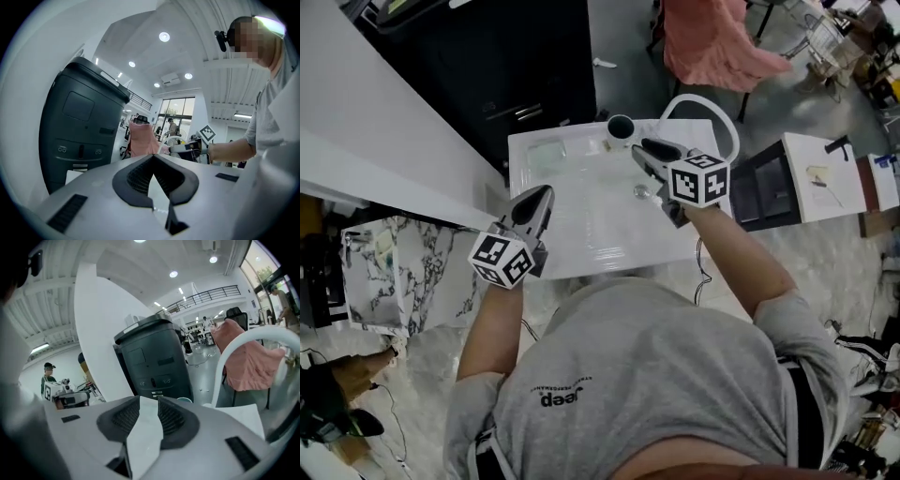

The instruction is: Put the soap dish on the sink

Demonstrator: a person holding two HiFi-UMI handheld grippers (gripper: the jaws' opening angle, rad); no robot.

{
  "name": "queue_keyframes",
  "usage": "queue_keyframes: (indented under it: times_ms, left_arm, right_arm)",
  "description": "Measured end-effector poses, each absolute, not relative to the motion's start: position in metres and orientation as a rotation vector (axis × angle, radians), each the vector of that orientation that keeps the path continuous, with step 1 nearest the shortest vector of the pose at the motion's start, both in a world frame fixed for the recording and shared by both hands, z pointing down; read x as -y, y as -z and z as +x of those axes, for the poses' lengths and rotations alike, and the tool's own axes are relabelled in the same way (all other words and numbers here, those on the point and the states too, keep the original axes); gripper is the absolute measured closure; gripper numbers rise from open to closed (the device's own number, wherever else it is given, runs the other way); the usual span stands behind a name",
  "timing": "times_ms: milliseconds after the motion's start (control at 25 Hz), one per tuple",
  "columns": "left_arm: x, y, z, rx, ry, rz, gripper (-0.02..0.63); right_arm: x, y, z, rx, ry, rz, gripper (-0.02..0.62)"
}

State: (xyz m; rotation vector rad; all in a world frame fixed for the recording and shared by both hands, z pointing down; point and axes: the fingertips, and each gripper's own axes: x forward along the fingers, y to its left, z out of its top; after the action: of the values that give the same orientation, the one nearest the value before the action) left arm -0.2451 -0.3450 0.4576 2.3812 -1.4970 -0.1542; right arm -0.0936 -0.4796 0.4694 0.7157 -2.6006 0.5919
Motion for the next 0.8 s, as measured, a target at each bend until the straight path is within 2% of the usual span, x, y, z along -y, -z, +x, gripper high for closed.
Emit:
queue_keyframes:
  times_ms: [400, 800]
  left_arm:
    - [0.348, -0.430, -0.183, 1.466, 0.153, 2.437, 0.592]
    - [0.337, -0.416, -0.152, 1.481, 0.163, 2.469, 0.591]
  right_arm:
    - [0.439, -0.424, -0.003, 2.780, -0.331, 0.545, 0.451]
    - [0.430, -0.424, 0.048, 2.896, -0.319, 0.566, 0.517]
